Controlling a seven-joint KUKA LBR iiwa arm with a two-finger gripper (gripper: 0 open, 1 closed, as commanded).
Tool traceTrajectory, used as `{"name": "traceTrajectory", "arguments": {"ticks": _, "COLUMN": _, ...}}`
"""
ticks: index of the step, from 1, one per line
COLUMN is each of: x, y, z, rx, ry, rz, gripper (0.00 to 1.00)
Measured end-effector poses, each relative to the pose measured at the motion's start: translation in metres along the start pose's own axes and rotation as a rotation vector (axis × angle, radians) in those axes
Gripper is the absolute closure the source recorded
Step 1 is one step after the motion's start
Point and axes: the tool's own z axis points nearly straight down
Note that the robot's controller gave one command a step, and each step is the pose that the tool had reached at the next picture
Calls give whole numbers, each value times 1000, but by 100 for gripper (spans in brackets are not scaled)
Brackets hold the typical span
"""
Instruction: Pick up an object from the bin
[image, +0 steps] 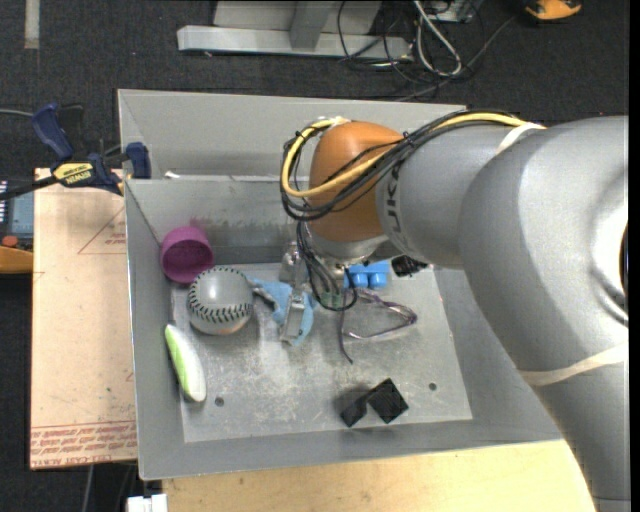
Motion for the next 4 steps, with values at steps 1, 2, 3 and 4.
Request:
{"name": "traceTrajectory", "arguments": {"ticks": 1, "x": -1, "y": -2, "z": -50, "rx": -2, "ry": -17, "rz": -51, "gripper": 0}}
{"name": "traceTrajectory", "arguments": {"ticks": 2, "x": 1, "y": 0, "z": 1, "rx": -2, "ry": 2, "rz": -2, "gripper": 0}}
{"name": "traceTrajectory", "arguments": {"ticks": 3, "x": -7, "y": -13, "z": -2, "rx": -4, "ry": -15, "rz": 46, "gripper": 0}}
{"name": "traceTrajectory", "arguments": {"ticks": 4, "x": -1, "y": 1, "z": -1, "rx": -4, "ry": -4, "rz": -1, "gripper": 100}}
